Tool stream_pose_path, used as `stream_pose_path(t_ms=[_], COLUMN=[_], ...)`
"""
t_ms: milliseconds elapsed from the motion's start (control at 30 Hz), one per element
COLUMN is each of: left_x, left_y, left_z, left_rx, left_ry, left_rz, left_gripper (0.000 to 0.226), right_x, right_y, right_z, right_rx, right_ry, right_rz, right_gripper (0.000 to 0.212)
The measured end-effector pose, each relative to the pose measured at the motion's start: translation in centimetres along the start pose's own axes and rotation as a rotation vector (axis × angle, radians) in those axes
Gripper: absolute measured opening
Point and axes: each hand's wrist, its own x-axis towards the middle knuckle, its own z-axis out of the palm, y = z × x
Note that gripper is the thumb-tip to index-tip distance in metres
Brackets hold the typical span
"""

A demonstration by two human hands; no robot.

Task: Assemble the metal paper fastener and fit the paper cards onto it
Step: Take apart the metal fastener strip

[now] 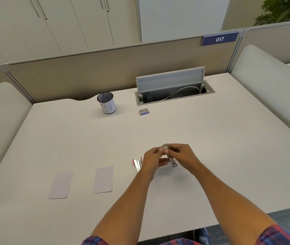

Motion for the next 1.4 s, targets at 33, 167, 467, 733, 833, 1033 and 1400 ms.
stream_pose_path(t_ms=[33, 167, 467, 733, 833, 1033, 1400], left_x=[0.0, -0.1, -0.4, -0.9, -0.8, -0.6, 0.4], left_y=[0.2, 0.4, 0.4, 2.0, 2.7, 2.5, 4.7], left_z=[-0.4, -1.4, -1.8, -1.7, -1.9, -2.1, -5.0], left_rx=[-0.087, -0.316, -0.508, -0.610, -0.649, -0.858, -0.637], left_ry=[-0.015, -0.031, 0.036, 0.189, 0.215, 0.293, 0.392], left_rz=[-0.016, -0.076, -0.081, -0.352, -0.358, -0.337, -0.144], left_gripper=[0.023, 0.021, 0.026, 0.018, 0.018, 0.026, 0.015], right_x=[0.2, 1.1, 2.7, 2.9, 2.6, 5.0, 5.0], right_y=[-0.4, -1.4, -0.6, 0.6, 0.7, -4.0, -0.4], right_z=[-0.2, 0.3, 2.8, 3.1, 3.7, 5.9, 2.3], right_rx=[0.010, -0.082, -0.604, -0.953, -0.661, 0.123, 0.738], right_ry=[-0.068, -0.076, 0.036, 0.040, 0.125, 0.322, 0.479], right_rz=[-0.015, -0.043, -0.272, -0.424, -0.349, -0.252, 0.257], right_gripper=[0.017, 0.015, 0.026, 0.040, 0.023, 0.039, 0.051])
